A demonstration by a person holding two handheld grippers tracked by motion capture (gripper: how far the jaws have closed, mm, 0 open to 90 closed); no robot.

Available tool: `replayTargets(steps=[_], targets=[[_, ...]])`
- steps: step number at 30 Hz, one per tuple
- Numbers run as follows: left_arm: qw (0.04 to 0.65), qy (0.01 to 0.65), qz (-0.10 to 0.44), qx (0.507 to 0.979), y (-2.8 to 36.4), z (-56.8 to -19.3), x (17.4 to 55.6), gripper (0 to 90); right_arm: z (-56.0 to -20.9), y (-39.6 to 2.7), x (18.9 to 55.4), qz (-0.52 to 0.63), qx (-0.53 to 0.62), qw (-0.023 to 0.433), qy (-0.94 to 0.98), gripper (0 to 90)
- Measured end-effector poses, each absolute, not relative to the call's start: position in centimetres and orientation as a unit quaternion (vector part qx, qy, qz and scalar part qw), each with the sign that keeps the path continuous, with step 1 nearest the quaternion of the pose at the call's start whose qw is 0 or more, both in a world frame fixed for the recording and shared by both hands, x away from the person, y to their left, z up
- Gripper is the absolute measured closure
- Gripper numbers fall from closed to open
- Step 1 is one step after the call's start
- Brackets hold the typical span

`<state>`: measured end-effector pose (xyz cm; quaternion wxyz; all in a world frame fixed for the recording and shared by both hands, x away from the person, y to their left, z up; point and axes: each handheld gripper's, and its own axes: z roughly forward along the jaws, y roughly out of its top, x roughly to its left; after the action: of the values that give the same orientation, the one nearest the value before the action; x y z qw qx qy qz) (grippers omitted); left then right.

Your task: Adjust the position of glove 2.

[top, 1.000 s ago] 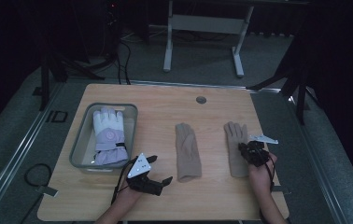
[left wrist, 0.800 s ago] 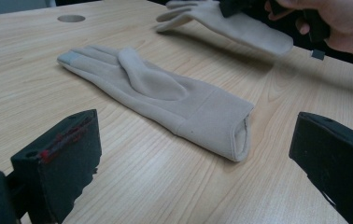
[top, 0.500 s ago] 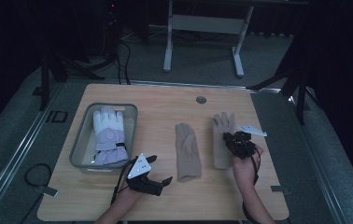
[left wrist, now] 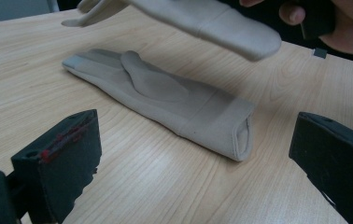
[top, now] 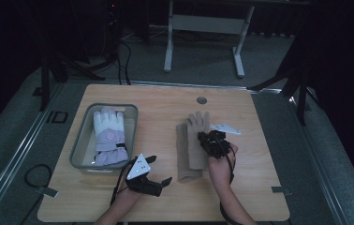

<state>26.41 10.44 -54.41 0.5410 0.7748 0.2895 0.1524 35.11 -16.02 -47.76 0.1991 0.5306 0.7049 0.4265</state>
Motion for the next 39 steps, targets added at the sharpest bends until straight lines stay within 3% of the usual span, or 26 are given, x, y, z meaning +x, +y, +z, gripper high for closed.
replayTargets(steps=[9,29,32,37,39], targets=[[0.541,0.288,0.152,0.775,10.4,-54.4,26.4,2.6,-49.2,-13.6,34.7,0.423,0.529,0.183,0.712,83.5],[0.535,0.285,0.152,0.780,10.3,-54.5,26.4,2.6,-53.7,-13.1,35.0,0.380,0.542,0.161,0.732,80.7],[0.530,0.288,0.151,0.783,10.2,-54.5,26.5,2.6,-53.3,-13.4,35.0,0.390,0.541,0.154,0.729,71.6],[0.521,0.290,0.157,0.787,10.0,-54.5,26.4,2.6,-51.9,-14.6,35.3,0.408,0.520,0.163,0.732,41.4],[0.516,0.291,0.163,0.789,9.8,-54.5,26.5,2.6,-51.7,-15.4,35.8,0.414,0.513,0.141,0.739,28.7]])
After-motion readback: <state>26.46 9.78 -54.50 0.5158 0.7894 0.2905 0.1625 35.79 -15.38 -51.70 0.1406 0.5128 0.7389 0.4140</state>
